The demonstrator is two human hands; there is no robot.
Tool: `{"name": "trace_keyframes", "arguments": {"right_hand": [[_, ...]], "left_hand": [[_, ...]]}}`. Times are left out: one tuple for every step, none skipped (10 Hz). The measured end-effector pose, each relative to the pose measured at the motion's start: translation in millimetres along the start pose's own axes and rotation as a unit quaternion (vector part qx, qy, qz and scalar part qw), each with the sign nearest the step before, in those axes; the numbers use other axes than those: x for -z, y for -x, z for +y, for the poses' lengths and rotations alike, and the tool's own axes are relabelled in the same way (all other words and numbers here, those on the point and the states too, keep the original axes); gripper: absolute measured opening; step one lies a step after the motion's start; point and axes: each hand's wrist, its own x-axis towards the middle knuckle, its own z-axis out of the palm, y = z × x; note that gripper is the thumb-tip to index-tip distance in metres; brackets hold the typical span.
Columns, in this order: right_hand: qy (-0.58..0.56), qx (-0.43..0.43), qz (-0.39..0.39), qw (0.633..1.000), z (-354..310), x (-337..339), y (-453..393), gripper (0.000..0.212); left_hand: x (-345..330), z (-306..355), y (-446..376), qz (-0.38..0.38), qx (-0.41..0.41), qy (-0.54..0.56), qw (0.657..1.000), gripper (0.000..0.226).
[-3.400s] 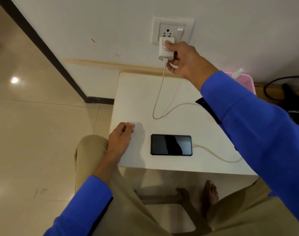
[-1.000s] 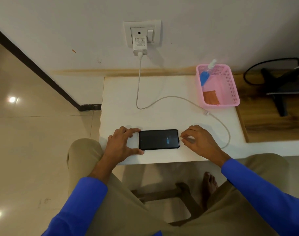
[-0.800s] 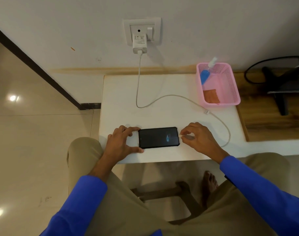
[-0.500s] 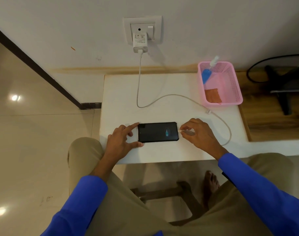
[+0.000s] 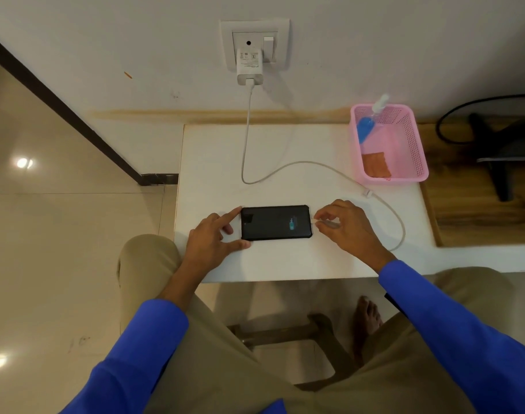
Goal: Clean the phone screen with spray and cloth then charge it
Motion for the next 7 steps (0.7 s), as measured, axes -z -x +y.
{"name": "trace_keyframes", "arguments": {"right_hand": [[-0.009,-0.003,0.003,1.000,-1,0,0,0.015],[-0.015,-0.016,0.003,1.000,1,-2,-1,0.015],[-0.013,-0.022,-0.004,1.000,4,-4,-2,0.015],[-0.004,-0.016,-0.007,1.000,9,-6,-3,0.015],[0.015,-0.020,-0.014,1.000,12,-5,-8,0.016],[0.036,-0.002,-0.029,0.999,1,1,-5,0.017],[0.056,-0.033,-0.026,0.998,-11,19,-9,0.020]], "left_hand": [[0,-2,1,0.001,-0.002,-0.001,1.000,0.085],[-1,-5,0,0.004,-0.007,0.002,1.000,0.086],[-3,-5,-3,0.003,-0.006,0.004,1.000,0.086],[-2,-5,-3,0.001,-0.005,0.017,1.000,0.086],[1,-7,-3,-0.011,-0.004,0.023,1.000,0.091],[6,2,8,-0.023,0.014,0.019,0.999,0.094],[16,10,7,-0.067,0.053,0.047,0.995,0.095]]}}
